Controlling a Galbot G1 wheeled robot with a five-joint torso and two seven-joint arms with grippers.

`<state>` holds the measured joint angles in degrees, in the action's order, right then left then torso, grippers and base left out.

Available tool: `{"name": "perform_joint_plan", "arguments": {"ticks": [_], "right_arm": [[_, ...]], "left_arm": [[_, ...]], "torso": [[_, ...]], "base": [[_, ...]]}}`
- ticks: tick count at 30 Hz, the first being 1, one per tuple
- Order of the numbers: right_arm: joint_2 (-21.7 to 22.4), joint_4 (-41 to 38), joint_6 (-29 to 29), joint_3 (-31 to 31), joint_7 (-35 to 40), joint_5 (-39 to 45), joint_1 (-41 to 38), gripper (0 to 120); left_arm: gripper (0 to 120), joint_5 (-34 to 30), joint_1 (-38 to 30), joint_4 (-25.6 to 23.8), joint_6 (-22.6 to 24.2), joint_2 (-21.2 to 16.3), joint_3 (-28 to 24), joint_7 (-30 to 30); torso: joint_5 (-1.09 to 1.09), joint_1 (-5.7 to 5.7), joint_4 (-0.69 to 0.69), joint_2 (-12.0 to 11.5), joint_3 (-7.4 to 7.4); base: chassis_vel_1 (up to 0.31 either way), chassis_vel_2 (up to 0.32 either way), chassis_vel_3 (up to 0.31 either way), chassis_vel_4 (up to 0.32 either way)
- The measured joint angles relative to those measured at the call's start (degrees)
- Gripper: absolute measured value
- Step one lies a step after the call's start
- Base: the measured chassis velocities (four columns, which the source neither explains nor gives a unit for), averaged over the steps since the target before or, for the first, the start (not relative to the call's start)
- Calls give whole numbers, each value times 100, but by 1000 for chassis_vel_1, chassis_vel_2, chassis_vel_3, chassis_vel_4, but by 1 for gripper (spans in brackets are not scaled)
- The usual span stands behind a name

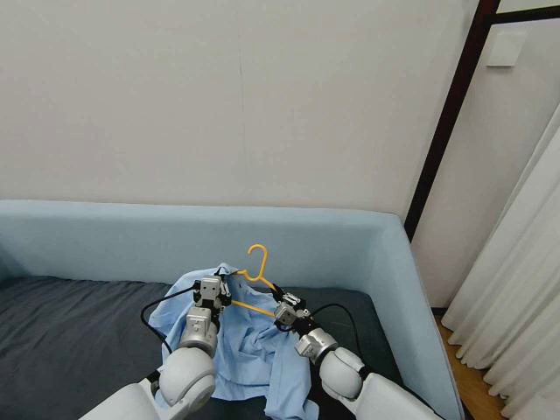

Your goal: Pick up the clothes from the sofa and hang them on the clothes hanger.

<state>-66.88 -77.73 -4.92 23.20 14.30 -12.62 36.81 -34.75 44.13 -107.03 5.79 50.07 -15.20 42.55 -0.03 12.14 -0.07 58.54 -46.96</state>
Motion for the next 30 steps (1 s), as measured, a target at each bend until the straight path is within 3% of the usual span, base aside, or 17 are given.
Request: {"name": "perform_joint_plan", "arguments": {"ticks": [10, 20, 30], "right_arm": [[-1, -61, 297, 28, -2, 360, -159, 4], [-59, -109, 572, 156, 59, 528, -278, 4], [-92, -238, 660, 152, 183, 688, -394, 4]], "left_arm": [[0, 189, 216, -247, -136, 52, -174, -112], [0, 1274, 1558, -536, -615, 36, 600, -755], [0, 1867, 2518, -535, -768, 169, 1064, -890]], "torso": [[-1, 0, 0, 0, 0], [-1, -1, 1, 0, 1], [-1, -1, 1, 0, 1]], "base": [[0, 0, 0, 0], [0, 0, 0, 0], [0, 0, 0, 0]]}}
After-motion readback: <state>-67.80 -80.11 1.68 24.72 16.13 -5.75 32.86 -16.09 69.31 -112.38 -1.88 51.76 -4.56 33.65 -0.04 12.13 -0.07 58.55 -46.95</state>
